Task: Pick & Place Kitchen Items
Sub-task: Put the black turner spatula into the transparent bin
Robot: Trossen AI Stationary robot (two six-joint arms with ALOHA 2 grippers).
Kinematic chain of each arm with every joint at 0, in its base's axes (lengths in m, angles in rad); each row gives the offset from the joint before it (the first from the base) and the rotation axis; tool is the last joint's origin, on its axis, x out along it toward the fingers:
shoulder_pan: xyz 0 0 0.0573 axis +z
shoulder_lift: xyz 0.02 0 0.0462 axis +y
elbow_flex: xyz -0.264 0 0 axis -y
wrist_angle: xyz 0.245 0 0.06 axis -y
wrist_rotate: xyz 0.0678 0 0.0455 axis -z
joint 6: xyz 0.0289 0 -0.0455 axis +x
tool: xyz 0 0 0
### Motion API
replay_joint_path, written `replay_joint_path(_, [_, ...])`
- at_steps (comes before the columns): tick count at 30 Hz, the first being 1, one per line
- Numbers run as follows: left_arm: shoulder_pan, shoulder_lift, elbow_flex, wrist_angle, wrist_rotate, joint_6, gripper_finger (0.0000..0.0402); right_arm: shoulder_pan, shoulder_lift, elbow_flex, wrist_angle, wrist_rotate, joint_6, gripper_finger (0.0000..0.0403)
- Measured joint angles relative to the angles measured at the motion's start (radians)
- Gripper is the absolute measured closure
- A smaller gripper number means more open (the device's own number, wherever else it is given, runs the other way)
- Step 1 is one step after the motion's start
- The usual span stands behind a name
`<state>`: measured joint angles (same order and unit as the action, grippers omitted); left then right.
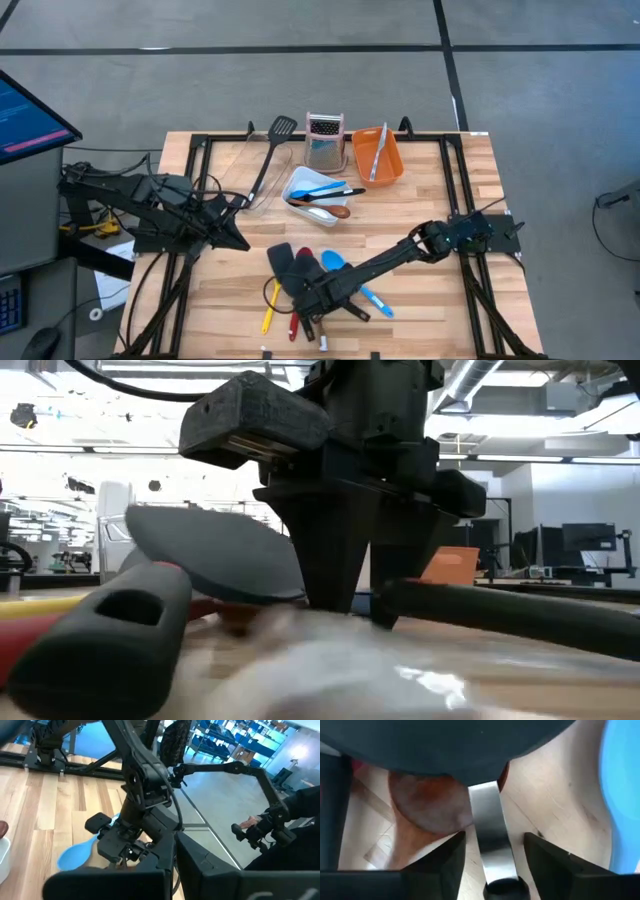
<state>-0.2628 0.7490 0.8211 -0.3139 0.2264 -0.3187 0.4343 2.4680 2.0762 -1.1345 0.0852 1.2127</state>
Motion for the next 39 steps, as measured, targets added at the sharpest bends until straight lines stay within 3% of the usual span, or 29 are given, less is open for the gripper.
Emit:
replay_joint_path(14, [0.001,0.008,0.0,-0.001,0.001,0.0,0.0399,0.0,0.0,0.002,-0.022,-0.003,-0.01,0.0342])
replay_joint_path(26, [0.001,0.008,0.0,-0.001,0.002,0.0,0.0399,-0.001,0.011,0.176,-0.265,-0.006,-0.109,0.0342])
replay_joint_path(31, [0.001,0.008,0.0,0.0,0.002,0.0,0.0399,-0.002,0.008,0.269,-0.288,-0.005,-0.169,0.0342])
replay_joint_path(39, [0.001,0.008,0.0,0.0,0.002,0.0,0.0399,-0.014,-0.085,0.266,-0.318,0.08,-0.168,0.0342])
